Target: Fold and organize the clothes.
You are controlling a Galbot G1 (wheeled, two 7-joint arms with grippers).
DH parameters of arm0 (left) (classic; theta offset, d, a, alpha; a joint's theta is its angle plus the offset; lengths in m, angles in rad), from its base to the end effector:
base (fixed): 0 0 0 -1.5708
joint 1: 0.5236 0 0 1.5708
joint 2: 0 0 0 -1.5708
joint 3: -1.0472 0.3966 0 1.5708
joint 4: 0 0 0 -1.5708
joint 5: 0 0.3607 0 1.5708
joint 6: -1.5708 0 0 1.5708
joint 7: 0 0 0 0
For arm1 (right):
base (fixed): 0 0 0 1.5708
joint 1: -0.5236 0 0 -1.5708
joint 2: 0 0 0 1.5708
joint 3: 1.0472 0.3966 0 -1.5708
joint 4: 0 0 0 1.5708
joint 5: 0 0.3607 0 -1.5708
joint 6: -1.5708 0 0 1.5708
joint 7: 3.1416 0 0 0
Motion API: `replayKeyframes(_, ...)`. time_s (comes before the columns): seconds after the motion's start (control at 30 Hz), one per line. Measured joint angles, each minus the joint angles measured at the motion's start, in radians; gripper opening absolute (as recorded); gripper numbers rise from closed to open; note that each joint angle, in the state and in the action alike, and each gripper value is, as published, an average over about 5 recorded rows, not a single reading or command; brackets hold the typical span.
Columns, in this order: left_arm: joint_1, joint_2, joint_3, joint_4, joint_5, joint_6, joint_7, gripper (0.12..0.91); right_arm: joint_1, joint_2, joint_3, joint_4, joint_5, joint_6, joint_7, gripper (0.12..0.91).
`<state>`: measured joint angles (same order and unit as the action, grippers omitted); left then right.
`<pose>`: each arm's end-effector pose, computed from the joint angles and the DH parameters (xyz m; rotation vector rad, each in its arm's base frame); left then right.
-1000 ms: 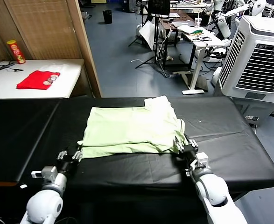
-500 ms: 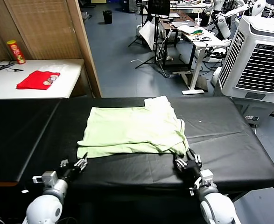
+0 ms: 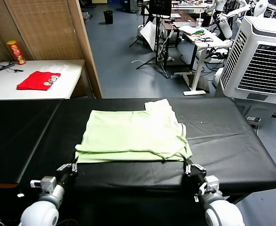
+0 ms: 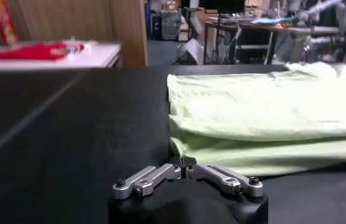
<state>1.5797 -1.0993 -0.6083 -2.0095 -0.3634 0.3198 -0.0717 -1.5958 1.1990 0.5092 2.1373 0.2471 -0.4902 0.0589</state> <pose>0.1766 0.1352 -0.3412 -0.0604 -2.7244 -0.1772 0.1602 -0.0697 -0.3215 0.1773 -2.6357 0.1702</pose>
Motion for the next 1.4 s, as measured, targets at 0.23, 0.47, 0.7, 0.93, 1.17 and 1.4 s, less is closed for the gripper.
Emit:
replayKeyframes(0.23, 0.137, 0.036, -0.032, -0.096, 0.007, 0.013, 0.000, 0.129, -0.091, 0.013, 0.017, 0.096, -0.003, -0.024, 0.015, 0.128)
replayKeyframes(0.47, 0.249, 0.050, -0.072, -0.176, -0.004, 0.041, -0.021, 0.203, -0.161, 0.007, 0.031, 0.184, -0.002, -0.064, 0.017, 0.427)
replayKeyframes(0.7, 0.305, 0.049, -0.105, -0.264, -0.033, 0.133, -0.053, 0.571, -0.149, -0.011, 0.044, 0.243, 0.063, -0.063, 0.029, 0.743)
replayKeyframes(0.93, 0.252, 0.061, -0.126, -0.316, -0.128, 0.175, -0.081, 0.789, 0.077, -0.051, 0.010, 0.127, 0.126, -0.023, 0.050, 0.798)
replayKeyframes(1.17, -0.024, 0.093, -0.074, -0.196, -0.284, 0.185, -0.112, 0.798, 0.391, -0.066, -0.099, -0.101, 0.152, 0.001, 0.082, 0.798)
replayKeyframes(1.4, -0.327, 0.122, 0.028, 0.027, -0.359, 0.190, -0.113, 0.798, 0.667, -0.050, -0.228, -0.364, 0.178, 0.013, 0.115, 0.798)
